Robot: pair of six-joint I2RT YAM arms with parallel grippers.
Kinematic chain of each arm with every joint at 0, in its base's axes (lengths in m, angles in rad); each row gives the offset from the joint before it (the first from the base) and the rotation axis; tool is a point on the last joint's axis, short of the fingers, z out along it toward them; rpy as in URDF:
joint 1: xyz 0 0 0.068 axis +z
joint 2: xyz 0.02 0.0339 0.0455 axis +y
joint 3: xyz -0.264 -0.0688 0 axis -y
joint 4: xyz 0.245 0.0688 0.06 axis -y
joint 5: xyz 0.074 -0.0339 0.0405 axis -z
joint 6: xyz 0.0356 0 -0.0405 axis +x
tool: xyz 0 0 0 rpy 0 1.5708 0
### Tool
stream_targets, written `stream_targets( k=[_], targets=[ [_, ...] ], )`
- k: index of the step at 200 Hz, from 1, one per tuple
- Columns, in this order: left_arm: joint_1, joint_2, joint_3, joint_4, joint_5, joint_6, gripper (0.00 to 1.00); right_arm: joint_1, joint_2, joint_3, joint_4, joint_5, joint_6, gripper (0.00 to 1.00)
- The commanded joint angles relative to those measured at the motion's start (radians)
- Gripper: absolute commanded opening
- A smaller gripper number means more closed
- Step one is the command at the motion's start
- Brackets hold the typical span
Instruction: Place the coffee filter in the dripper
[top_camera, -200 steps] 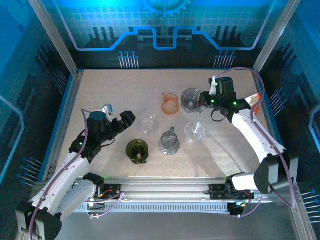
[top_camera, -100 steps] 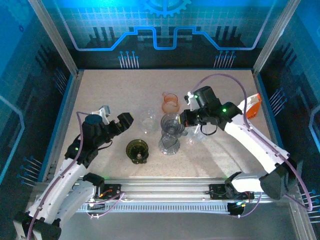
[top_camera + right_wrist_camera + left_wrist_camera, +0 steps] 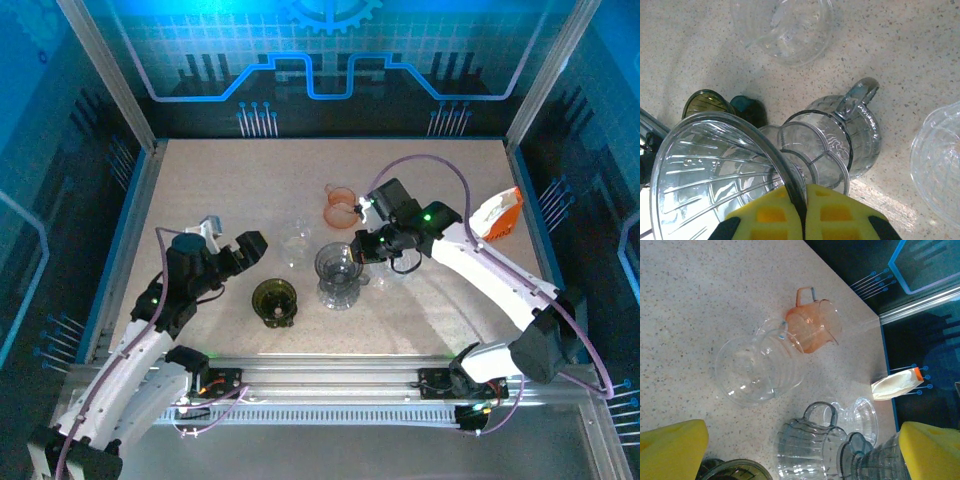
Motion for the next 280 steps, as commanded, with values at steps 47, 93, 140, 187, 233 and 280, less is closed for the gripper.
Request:
stream_targets(
  k=[47, 93, 140, 187, 233, 280],
  targets=[
    [-0.007, -0.012, -0.019, -0.005, 0.016, 0.027, 0.99, 0.014, 0.023, -0.023, 0.068, 0.038, -0.009, 0.0],
    [-0.007, -0.013, -0.026, -0.002, 0.018, 0.029, 0.99, 0.004, 0.033, -0.049, 0.084, 0.035, -0.012, 0.0],
    [-0.007, -0.014, -0.025, -0.006, 0.017, 0.029, 0.99, -0.009, 0.025, -0.085, 0.094, 0.035, -0.01, 0.0],
    [-0.007, -0.014, -0.026, -0.007, 0.015, 0.031, 0.99, -0.018, 0.022, -0.096, 0.093, 0.042, -0.011, 0.02],
    [-0.007, -0.013, -0.027, -0.009, 0.016, 0.031, 0.99, -0.02, 0.01, -0.112, 0.098, 0.027, -0.006, 0.18],
    [-0.007, -0.012, -0.029, -0.008, 0.012, 0.029, 0.99, -0.018, -0.013, -0.137, 0.124, 0.004, 0.011, 0.26]
  ],
)
